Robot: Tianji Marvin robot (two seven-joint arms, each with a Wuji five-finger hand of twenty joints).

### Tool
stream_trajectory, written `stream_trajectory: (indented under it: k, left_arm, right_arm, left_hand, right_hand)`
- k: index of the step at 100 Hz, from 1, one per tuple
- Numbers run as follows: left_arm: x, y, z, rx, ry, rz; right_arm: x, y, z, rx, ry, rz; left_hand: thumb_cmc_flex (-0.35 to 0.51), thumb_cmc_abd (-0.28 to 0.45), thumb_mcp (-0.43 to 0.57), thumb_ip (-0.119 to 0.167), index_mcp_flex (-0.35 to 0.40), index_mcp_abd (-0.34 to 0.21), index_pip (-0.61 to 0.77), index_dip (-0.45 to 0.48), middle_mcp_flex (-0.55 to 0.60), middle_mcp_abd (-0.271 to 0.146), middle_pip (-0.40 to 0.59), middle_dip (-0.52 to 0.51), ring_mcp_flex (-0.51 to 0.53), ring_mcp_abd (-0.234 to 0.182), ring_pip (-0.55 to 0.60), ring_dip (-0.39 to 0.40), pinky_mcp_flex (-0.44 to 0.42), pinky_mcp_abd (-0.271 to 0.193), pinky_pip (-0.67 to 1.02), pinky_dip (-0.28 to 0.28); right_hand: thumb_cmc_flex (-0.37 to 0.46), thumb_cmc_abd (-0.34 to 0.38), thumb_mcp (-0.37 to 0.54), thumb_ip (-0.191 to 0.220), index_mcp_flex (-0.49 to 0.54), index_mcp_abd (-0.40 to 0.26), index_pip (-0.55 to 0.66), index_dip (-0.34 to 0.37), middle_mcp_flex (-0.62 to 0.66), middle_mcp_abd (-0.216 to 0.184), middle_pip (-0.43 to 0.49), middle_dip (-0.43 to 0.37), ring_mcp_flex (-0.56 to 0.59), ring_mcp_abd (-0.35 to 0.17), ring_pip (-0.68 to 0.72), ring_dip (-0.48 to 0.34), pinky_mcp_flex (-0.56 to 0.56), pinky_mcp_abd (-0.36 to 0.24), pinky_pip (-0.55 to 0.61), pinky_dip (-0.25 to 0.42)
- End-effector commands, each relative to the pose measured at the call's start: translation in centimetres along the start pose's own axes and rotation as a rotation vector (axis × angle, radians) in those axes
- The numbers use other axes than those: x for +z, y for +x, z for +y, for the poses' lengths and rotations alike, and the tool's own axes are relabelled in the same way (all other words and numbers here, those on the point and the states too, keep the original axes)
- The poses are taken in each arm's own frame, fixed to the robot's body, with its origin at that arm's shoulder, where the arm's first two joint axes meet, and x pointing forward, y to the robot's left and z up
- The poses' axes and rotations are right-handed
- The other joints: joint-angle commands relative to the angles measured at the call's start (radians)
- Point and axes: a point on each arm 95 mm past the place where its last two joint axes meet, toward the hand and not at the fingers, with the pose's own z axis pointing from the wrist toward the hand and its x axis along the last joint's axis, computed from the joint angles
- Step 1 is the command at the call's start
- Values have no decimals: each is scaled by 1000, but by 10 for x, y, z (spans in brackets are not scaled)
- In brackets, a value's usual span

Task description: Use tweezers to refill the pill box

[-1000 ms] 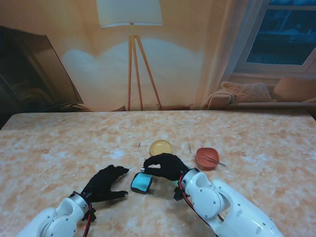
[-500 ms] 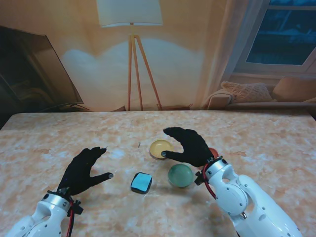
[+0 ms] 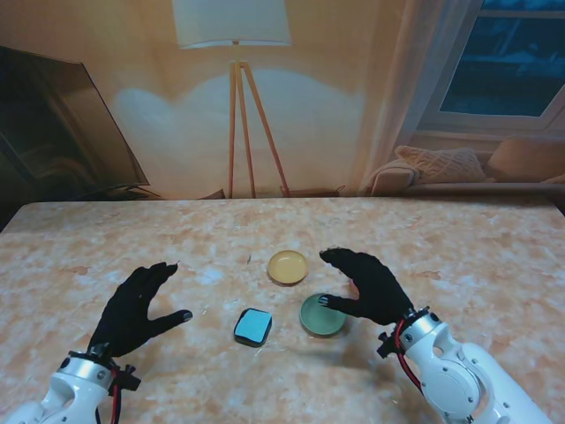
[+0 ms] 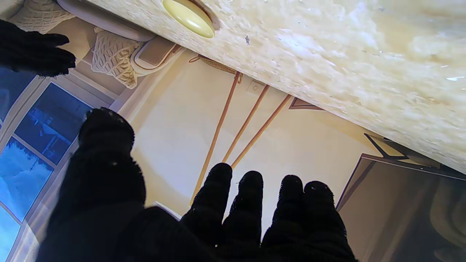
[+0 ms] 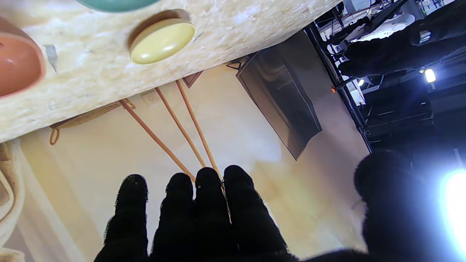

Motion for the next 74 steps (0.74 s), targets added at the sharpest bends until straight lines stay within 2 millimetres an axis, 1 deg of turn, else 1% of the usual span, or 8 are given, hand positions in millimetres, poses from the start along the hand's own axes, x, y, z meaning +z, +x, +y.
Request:
stream_trajectory:
  k: [1,18,33,51,74]
  left_arm:
    - [-3,-1,6,-11,-20,-5]
    - [0,-2,7,-16,-20,-4]
    - [-1,-2,8,-14,-23,-9]
    - [-2,-2,8,-14,-24,-13]
    - [6,-5,11,-21,-39,-6]
  right_arm:
    - [-10,-5,-14,13,29,-24]
    - [-12,-10,-14,13,29,-46]
    - [-10,-11,-12,12,26,-48]
    - [-10,-12,-13,18,29,-48]
    - [-7,-13,-16,28,24,-52]
  left_hand:
    - [17,23,-25,21,18,8,-22,-15,18,2,-12,-8,-18,25,3,-7,5,-14,-20,-11]
    - [24,23,-34,21,17,5,-23,-16,17,-2,-11,-7,-19,23,5,-1,9,-15,-21,-11]
    - [28,23,-41,22,17,4,-22,-16,17,-2,-11,-7,-18,22,6,3,10,-15,-21,-11]
    - [31,24,-44,22,16,4,-22,-16,17,-1,-11,-7,-18,23,4,4,10,-15,-21,-11]
    - [32,26,-46,23,14,4,-23,-17,16,-2,-12,-7,-18,22,4,6,11,-16,-21,-10]
  right_hand:
    - [-36,-23,9,-33,2,11,-7,-12,-8,7,5,-15,-5,-25,-15,-25,0,-32,-24,-17]
    - [-27,-25,14,-33,3,11,-5,-13,-7,8,6,-16,-2,-25,-16,-26,3,-34,-30,-18]
    - [-24,-23,13,-33,4,8,-3,-13,-6,8,8,-16,-1,-25,-16,-26,5,-34,-34,-19]
    - [-20,-23,12,-32,8,8,0,-14,-2,6,10,-15,3,-25,-15,-25,10,-32,-35,-17]
    - [-17,-21,10,-31,14,6,5,-14,4,9,13,-15,9,-22,-13,-24,15,-30,-35,-15]
